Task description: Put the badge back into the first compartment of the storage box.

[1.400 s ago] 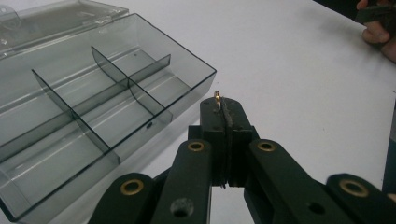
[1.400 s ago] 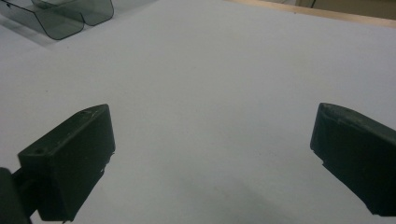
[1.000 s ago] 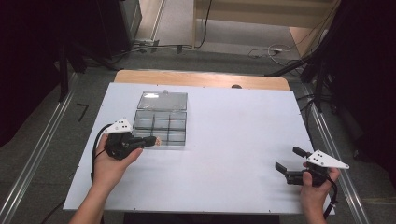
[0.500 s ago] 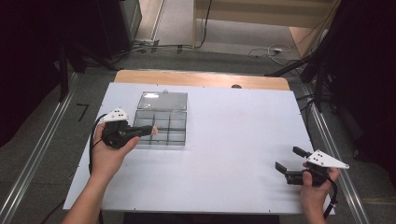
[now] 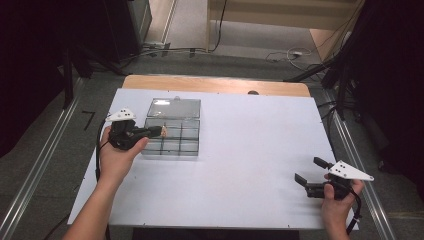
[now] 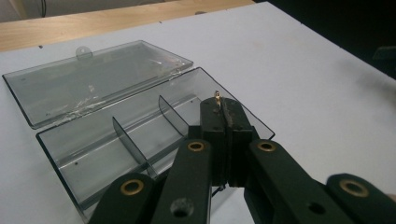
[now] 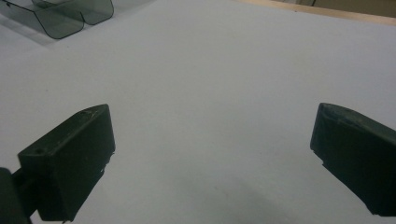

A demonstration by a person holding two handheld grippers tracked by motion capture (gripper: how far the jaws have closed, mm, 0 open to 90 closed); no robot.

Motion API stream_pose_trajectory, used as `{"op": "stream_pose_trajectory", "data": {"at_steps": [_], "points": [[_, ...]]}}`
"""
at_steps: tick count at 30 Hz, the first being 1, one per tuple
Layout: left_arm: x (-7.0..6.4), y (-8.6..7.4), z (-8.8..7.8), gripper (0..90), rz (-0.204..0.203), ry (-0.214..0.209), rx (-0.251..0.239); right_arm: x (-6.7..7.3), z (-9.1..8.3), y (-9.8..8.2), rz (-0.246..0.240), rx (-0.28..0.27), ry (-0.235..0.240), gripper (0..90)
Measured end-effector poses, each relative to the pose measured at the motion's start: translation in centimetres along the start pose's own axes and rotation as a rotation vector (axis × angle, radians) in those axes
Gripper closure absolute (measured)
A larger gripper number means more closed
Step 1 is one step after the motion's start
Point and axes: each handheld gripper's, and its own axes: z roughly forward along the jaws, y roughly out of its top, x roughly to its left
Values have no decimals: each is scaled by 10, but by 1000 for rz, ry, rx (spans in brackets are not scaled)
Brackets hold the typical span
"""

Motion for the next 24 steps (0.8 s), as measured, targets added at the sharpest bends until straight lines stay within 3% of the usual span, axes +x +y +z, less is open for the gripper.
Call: {"op": "stream_pose_trajectory", "data": {"at_steps": [24], "points": [[28, 4, 19, 894, -47, 81, -1, 0, 1, 0, 4, 8, 0, 0]]}}
